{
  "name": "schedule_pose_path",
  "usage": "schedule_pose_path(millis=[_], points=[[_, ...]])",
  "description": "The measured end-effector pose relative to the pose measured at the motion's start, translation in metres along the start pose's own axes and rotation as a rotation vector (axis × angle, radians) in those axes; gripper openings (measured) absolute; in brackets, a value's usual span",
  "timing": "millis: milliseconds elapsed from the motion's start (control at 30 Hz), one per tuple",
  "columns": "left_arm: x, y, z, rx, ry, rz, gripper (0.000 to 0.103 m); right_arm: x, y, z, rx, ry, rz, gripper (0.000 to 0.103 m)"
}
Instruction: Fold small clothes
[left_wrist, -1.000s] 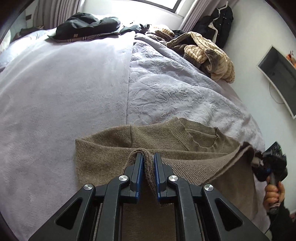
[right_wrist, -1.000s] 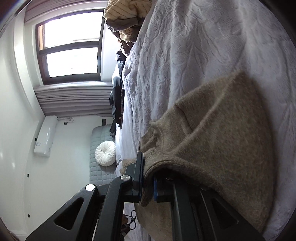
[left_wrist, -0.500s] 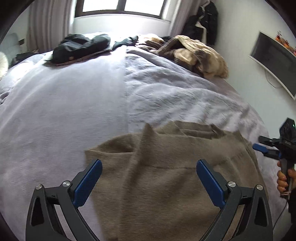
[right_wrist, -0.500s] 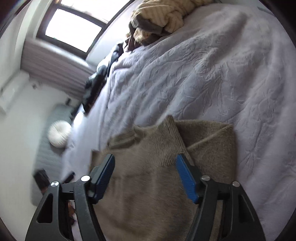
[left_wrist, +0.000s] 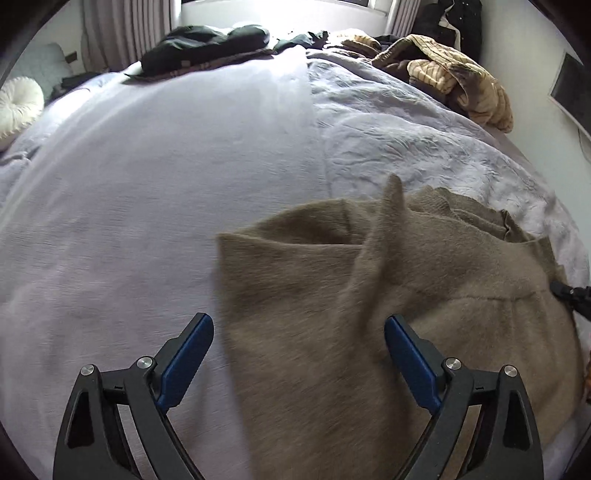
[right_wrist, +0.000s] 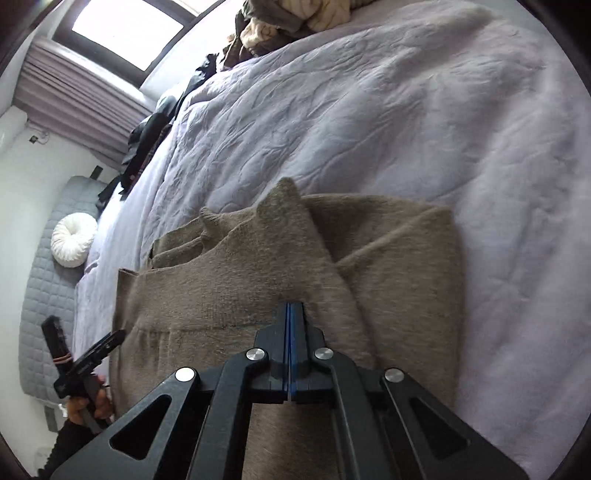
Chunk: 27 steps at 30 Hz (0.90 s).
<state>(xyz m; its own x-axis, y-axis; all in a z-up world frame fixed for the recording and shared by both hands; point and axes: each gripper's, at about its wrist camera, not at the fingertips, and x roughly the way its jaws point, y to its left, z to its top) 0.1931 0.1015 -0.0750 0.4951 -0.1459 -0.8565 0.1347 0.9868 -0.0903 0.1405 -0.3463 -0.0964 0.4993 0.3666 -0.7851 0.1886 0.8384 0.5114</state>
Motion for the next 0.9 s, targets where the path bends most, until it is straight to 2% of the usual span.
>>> schedule_pose_path(millis=[33, 100, 267, 300, 333, 367, 400, 533, 633, 700, 767, 800, 867, 900], points=[[-0.008, 0.005, -0.004, 0.005, 0.001, 0.031, 0.095, -0.006, -0.003, -0.002, 0.016, -0.007, -0.018, 0.000], [-0.018, 0.012, -0.013, 0.005, 0.008, 0.015, 0.095, -0.021, -0.008, -0.010, 0.051, -0.016, 0.004, 0.003], [-0.055, 0.020, -0.051, -0.010, 0.041, -0.110, 0.095, -0.052, -0.001, -0.053, 0.089, 0.016, 0.141, 0.009], [-0.060, 0.018, -0.058, -0.015, 0.047, -0.138, 0.095, -0.058, 0.001, -0.067, 0.100, 0.025, 0.178, 0.014], [-0.065, 0.016, -0.065, -0.018, 0.054, -0.166, 0.095, -0.065, 0.003, -0.082, 0.114, 0.029, 0.210, 0.031], [-0.069, 0.012, -0.072, -0.014, 0.062, -0.187, 0.095, -0.069, 0.005, -0.095, 0.127, 0.030, 0.232, 0.056], [-0.071, 0.009, -0.077, -0.010, 0.066, -0.197, 0.095, -0.074, 0.006, -0.110, 0.144, 0.028, 0.259, 0.064], [-0.069, 0.001, -0.094, -0.005, 0.101, -0.218, 0.083, -0.086, -0.004, -0.161, 0.256, 0.033, 0.322, 0.065], [-0.061, 0.001, -0.101, -0.036, 0.133, -0.235, 0.083, -0.094, -0.024, -0.189, 0.355, 0.007, 0.332, 0.065], [-0.060, 0.000, -0.102, -0.032, 0.131, -0.235, 0.082, -0.098, -0.033, -0.193, 0.379, -0.024, 0.310, 0.065], [-0.059, -0.002, -0.103, -0.030, 0.141, -0.245, 0.062, -0.096, -0.039, -0.191, 0.423, -0.060, 0.298, 0.065], [-0.058, -0.001, -0.103, -0.036, 0.147, -0.244, 0.059, -0.094, -0.043, -0.190, 0.457, -0.077, 0.284, 0.065], [-0.055, 0.002, -0.102, -0.055, 0.154, -0.240, 0.044, -0.087, -0.047, -0.188, 0.494, -0.087, 0.276, 0.062], [-0.054, 0.003, -0.102, -0.062, 0.160, -0.226, 0.033, -0.083, -0.046, -0.186, 0.489, -0.089, 0.256, 0.052]])
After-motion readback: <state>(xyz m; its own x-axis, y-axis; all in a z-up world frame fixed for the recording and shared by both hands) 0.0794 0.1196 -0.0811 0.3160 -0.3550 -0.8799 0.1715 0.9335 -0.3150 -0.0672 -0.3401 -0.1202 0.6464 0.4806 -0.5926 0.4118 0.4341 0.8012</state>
